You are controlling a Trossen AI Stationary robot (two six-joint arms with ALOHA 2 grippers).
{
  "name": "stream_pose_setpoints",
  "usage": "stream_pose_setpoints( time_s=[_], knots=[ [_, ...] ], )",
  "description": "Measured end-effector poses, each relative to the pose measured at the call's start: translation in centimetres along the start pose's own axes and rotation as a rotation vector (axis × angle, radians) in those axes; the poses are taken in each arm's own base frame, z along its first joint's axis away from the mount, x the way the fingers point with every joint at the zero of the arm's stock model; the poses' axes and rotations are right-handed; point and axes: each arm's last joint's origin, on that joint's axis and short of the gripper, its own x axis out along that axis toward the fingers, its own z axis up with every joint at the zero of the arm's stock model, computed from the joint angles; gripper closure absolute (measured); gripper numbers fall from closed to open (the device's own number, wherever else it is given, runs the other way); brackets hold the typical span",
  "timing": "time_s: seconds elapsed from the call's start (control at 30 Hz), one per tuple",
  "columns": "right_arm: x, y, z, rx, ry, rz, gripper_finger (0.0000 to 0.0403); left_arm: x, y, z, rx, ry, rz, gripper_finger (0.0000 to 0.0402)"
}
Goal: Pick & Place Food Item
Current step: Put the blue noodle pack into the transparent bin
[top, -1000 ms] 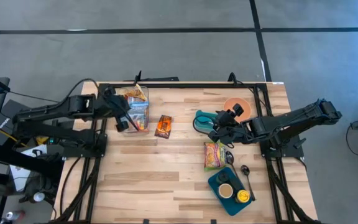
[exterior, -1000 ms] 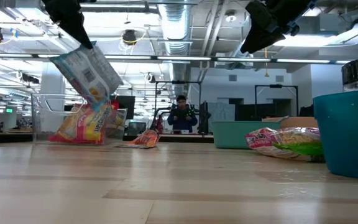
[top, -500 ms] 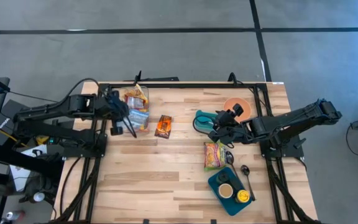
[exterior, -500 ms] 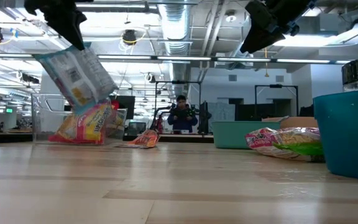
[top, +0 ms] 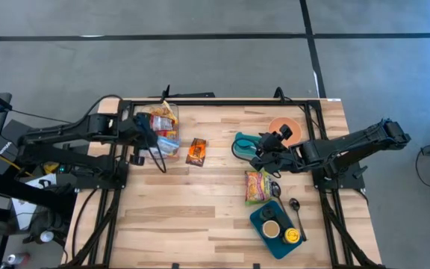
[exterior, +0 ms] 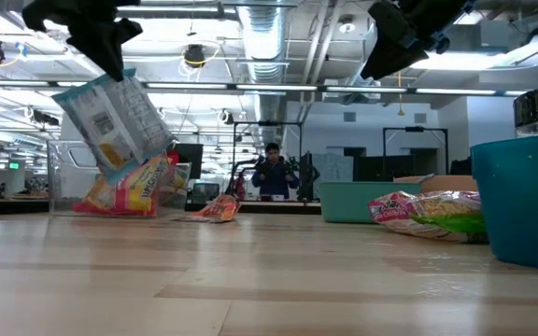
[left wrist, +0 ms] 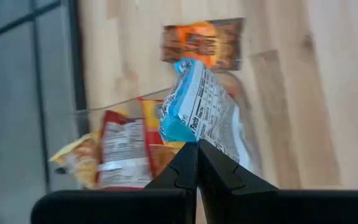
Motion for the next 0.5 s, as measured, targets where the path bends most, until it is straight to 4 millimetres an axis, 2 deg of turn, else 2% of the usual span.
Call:
stream_pose_setpoints(
  time_s=[0.5],
  knots=[
    [0.0, 0.0, 0.1, 0.014, -0.008, 0.003, 0.0242, 2.5, 0.5, -0.1, 0.030, 0.196, -0.067, 0.0401]
  ],
)
